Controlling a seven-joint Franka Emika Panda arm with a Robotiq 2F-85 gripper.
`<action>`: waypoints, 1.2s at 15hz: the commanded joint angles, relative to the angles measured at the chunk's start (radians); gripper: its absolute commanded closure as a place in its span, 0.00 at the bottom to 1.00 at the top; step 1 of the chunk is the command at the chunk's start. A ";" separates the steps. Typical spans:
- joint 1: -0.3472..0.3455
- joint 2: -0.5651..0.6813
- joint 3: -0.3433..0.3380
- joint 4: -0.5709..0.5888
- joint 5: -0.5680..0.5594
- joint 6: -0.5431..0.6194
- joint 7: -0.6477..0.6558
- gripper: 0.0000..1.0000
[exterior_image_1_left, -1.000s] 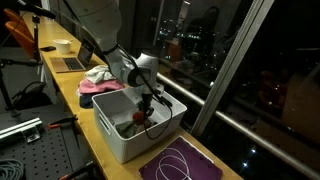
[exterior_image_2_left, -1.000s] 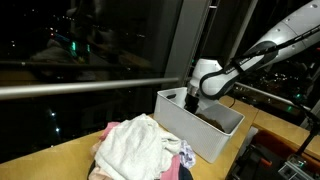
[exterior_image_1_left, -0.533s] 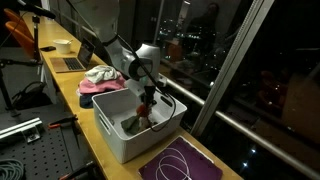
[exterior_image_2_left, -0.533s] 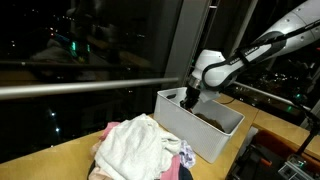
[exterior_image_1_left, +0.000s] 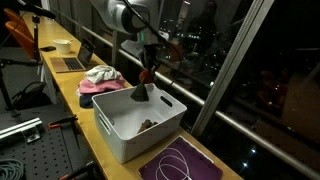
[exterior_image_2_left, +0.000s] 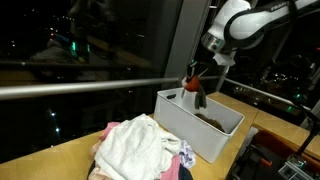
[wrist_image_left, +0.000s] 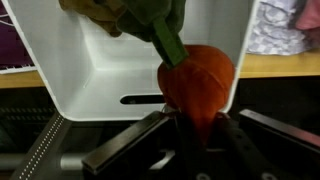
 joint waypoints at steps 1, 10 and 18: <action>0.065 -0.127 0.050 -0.034 0.004 -0.088 0.039 0.97; 0.190 -0.134 0.169 0.005 -0.010 -0.174 0.121 0.97; 0.154 -0.157 0.153 -0.061 0.013 -0.165 0.097 0.18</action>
